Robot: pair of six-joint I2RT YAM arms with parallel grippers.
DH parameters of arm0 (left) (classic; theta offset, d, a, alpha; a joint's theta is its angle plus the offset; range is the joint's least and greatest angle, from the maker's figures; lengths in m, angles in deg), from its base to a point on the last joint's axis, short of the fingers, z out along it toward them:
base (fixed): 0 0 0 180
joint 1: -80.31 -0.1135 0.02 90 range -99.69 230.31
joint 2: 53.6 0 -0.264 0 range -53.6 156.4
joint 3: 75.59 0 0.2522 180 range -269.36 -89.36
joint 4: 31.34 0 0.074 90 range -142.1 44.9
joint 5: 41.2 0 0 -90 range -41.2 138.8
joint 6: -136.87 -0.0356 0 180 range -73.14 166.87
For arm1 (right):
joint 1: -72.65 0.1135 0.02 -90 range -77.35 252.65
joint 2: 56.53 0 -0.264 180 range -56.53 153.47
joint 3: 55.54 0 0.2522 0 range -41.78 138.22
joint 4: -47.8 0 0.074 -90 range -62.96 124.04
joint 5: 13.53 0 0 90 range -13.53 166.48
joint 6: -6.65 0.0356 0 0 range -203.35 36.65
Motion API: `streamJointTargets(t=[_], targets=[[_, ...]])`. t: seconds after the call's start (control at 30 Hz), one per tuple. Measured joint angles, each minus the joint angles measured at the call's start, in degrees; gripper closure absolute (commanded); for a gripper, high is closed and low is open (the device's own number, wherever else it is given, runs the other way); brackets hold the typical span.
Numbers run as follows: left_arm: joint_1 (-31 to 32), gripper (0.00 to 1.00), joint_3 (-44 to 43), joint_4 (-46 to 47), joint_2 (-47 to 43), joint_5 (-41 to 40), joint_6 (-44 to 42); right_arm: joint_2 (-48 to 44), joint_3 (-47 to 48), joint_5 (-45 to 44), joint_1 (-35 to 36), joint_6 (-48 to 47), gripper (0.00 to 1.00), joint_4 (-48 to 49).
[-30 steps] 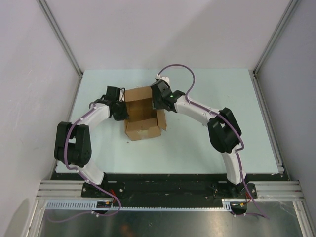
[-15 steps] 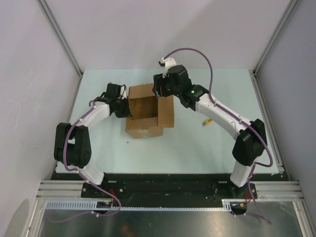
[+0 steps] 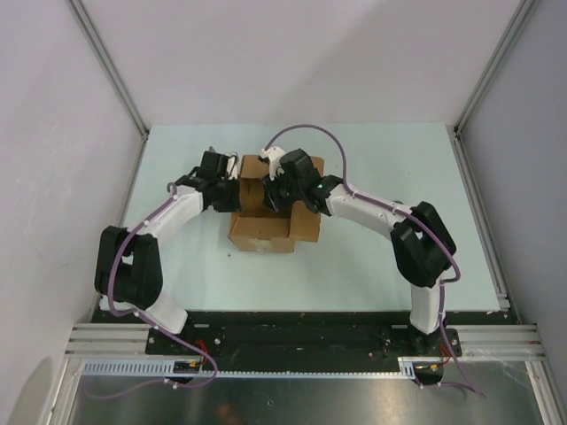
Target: Unpack the express box
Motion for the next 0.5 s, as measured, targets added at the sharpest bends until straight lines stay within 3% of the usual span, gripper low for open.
streamJointTargets(t=[0.37,0.5], targets=[[2.01,1.00,2.73,-1.62,-0.61,-2.45,-0.94,4.94,-3.37,-8.20,2.62,-0.70,0.74,8.11],[2.60,1.00,2.73,-1.68,-0.61,-2.58,-1.07,6.62,-3.43,-13.88,2.73,-1.70,0.69,12.04]])
